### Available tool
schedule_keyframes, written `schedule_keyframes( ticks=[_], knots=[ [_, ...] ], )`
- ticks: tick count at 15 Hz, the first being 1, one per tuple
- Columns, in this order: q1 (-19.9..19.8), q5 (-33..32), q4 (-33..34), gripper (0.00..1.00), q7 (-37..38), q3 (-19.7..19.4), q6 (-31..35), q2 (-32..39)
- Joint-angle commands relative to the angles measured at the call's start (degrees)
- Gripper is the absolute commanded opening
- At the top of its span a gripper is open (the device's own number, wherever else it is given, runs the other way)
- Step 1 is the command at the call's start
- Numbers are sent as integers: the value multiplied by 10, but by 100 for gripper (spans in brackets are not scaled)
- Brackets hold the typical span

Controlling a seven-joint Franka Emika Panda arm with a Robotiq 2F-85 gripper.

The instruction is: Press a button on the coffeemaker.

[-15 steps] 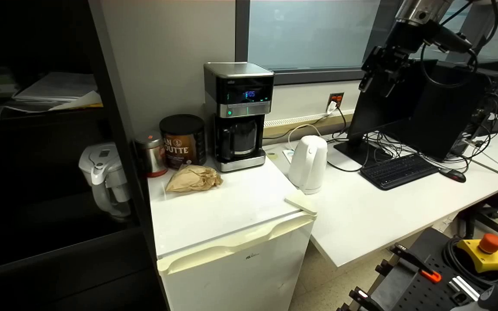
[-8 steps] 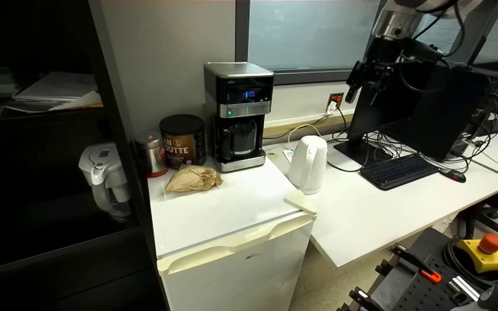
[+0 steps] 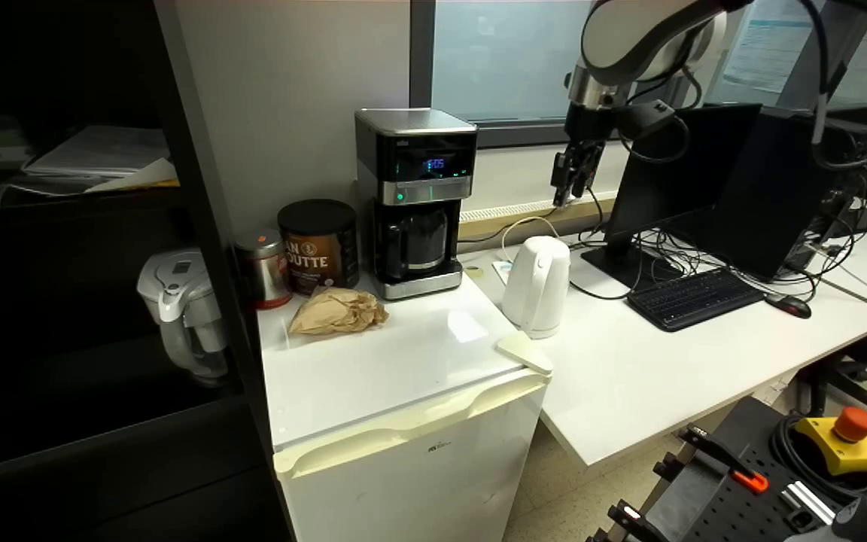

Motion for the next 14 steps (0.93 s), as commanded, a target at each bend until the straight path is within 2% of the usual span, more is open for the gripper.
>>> schedule_keyframes(
  ticks=[1,6,14],
  knots=[
    [7,-36,54,38,-20,18,30,61],
    [13,-57,84,1,-37,39,84,103],
    [7,-21,79,0,-102,75,201,125]
  ],
)
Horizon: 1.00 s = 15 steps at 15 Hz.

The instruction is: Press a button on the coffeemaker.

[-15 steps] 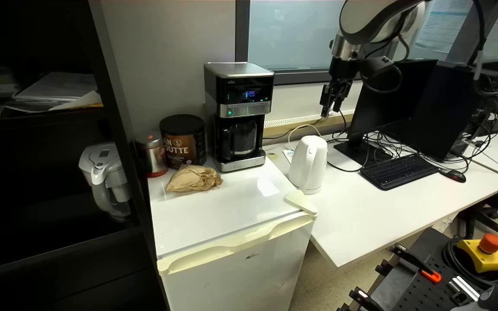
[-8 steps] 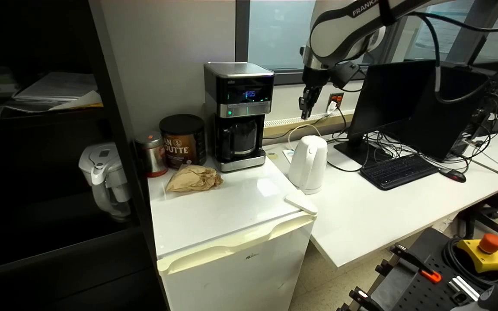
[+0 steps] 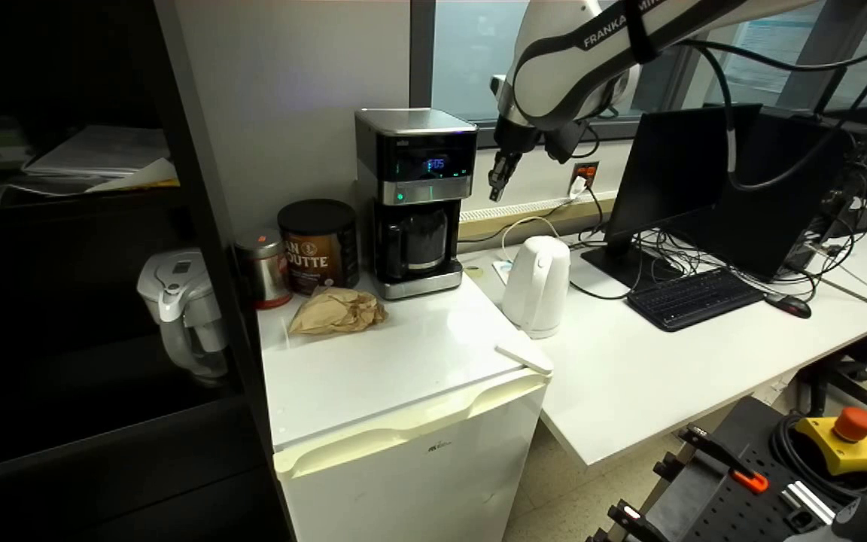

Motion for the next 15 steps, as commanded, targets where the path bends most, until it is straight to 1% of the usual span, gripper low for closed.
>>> schedule_keyframes(
  ticks=[1,7,11,15],
  knots=[
    [-5,25,3,0,-44,17,50,12],
    [-12,59,-4,0,-94,42,118,17],
    [-18,69,0,0,-111,49,139,24],
    [-22,69,3,0,-118,51,145,28]
  ],
)
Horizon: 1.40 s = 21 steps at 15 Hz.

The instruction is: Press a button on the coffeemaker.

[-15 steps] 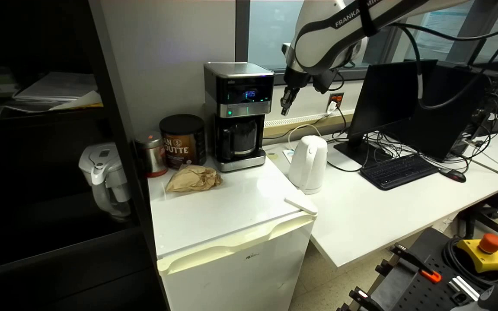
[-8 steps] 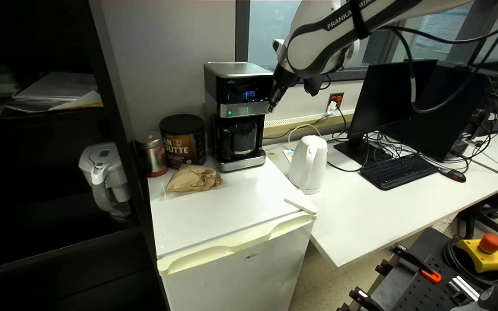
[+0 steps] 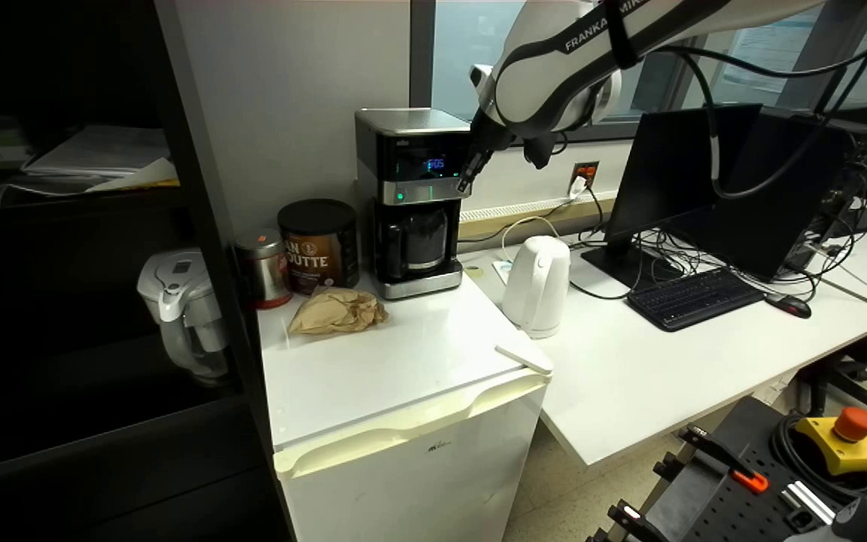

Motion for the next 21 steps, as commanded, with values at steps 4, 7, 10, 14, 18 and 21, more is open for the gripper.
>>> schedule_keyframes(
  ticks=[4,7,10,14,18,21],
  knots=[
    [-11,3,2,0,-39,6,45,9],
    [-10,1,-5,0,-43,6,56,5],
    [-13,9,-11,0,-48,9,40,2],
    [-6,-18,-33,0,-46,0,15,-8],
    [11,-98,-61,0,-35,-18,6,-21],
    [21,-158,-81,0,-35,-25,3,-30]
  ],
)
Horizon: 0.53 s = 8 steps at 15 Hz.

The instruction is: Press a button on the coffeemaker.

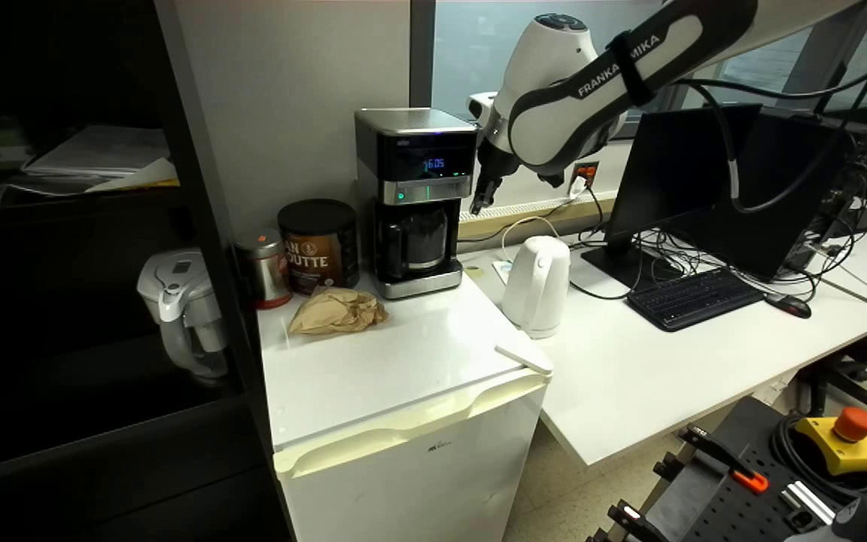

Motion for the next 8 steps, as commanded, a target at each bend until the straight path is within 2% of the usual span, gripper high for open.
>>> schedule_keyframes(
  ticks=[1,8],
  knots=[
    [23,-69,-35,0,0,-16,-16,-31],
    [45,-168,-79,0,-3,-13,-37,-61]
  ],
)
